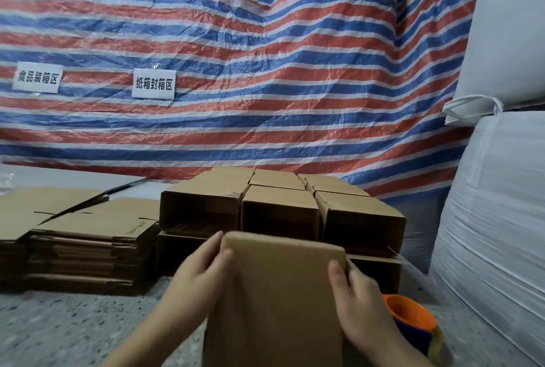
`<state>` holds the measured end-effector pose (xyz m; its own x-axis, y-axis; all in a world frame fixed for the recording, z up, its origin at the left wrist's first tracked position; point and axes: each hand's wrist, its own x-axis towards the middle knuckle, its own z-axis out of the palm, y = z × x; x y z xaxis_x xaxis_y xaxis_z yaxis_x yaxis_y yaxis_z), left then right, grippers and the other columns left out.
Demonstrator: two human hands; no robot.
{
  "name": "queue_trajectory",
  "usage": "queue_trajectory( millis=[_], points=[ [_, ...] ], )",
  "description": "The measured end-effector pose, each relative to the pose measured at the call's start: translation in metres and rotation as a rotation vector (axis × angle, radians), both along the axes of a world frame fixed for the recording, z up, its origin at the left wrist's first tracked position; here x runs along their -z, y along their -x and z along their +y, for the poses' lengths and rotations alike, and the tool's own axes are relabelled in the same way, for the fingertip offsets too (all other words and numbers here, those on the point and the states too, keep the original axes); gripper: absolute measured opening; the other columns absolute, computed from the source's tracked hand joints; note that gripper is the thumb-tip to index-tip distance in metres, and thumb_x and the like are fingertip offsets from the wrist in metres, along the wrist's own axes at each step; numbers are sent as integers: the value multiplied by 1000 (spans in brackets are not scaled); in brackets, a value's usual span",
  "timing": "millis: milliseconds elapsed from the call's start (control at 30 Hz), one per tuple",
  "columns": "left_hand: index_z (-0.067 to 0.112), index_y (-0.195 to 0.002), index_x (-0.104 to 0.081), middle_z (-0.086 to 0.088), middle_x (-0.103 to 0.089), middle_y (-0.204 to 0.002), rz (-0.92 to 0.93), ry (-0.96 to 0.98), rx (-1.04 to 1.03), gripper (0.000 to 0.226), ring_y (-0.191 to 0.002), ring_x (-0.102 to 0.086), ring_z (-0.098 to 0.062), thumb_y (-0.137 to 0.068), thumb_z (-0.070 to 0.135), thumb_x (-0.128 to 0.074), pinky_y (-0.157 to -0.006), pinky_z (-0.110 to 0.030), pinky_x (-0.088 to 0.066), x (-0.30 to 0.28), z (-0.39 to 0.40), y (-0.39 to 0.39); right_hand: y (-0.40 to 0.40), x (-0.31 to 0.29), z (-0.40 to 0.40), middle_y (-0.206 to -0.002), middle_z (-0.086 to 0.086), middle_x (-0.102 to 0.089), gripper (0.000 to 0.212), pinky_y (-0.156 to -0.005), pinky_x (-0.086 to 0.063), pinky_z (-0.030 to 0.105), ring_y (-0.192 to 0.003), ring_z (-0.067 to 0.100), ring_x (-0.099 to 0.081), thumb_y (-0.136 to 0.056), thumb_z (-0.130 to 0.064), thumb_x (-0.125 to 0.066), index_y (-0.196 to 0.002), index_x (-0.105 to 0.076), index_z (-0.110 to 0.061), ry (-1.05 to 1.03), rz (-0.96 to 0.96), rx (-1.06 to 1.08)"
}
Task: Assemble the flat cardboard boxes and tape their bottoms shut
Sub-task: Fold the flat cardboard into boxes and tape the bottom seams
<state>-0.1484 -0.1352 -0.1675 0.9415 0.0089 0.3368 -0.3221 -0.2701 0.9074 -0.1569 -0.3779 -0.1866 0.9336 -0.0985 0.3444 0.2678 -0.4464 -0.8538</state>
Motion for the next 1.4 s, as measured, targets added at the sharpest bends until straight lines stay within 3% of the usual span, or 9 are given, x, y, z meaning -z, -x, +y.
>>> queue_trajectory(
  millis=[100,367,500,600,733,967,1167,1300,1400],
  points=[
    [40,-111,-62,18,-65,-108,112,45,-23,16,-100,-60,-6,-99,39,-51,-79,-25,-45,-21,6,-14,-23,-26,2,-86,8,-75,72,-81,-55,39,-82,21,-71,-95,-69,-28,-96,-72,-12,125,190,157],
    [8,-90,-68,-10,-71,-94,536,-80,-115,27,-89,-68,-24,-98,31,-58,-66,-26,-49,11,5,-48,-72,-5,10,-145,8,-53,70,-83,-40,30,-123,25,-55,-101,-62,-33,-151,-40,-14,226,620,165],
    [12,-91,-65,-6,-68,-93,498,-102,-188,37,-85,-64,-20,-99,45,-50,-63,-28,-48,9,8,-42,-71,0,3,-144,9,-54,81,-87,-43,33,-120,25,-57,-98,-71,-26,-151,-40,-11,190,607,243],
    [17,-88,-55,-3,-63,-91,487,-131,-214,39,-79,-59,-17,-101,50,-40,-64,-28,-47,8,11,-26,-51,7,0,-111,6,-67,69,-90,-50,37,-97,23,-62,-99,-65,-33,-134,-57,-10,-25,583,193],
    [22,-108,-55,4,-60,-94,410,-73,-85,24,-86,-60,-12,-100,44,-49,-78,-28,-51,13,11,14,-3,16,17,-149,10,-48,54,-119,-29,44,-140,27,-42,-105,-42,-45,-150,-43,-12,-174,570,147],
    [38,-104,-59,13,-66,-99,-108,47,-89,10,-90,-63,-6,-95,40,-56,-71,-27,-50,-87,27,65,53,-102,47,-120,-10,-66,34,-99,-46,37,-114,12,-58,-103,-44,-44,-133,-56,-33,-279,24,-56],
    [21,-100,-66,-2,-64,-90,-273,-25,-198,25,-81,-59,-14,-95,38,-48,-63,-29,-45,-198,41,-23,-47,-206,75,-130,7,-56,55,-106,-44,50,-119,26,-53,-97,-50,-41,-143,-41,-19,-228,-28,16],
    [15,-91,-63,-7,-63,-89,-217,-46,-234,29,-77,-57,-14,-96,36,-45,-60,-25,-41,-222,43,-116,-135,-224,91,-116,5,-59,45,-77,-44,35,-97,19,-55,-102,-50,-35,-131,-50,-18,-224,27,53],
    [17,-85,-59,-3,-59,-81,-146,-85,-236,27,-74,-56,-14,-97,35,-43,-59,-27,-38,-230,49,-194,-209,-231,96,-121,6,-60,49,-93,-44,42,-108,22,-55,-103,-53,-29,-128,-54,-19,-192,112,39]
  ],
)
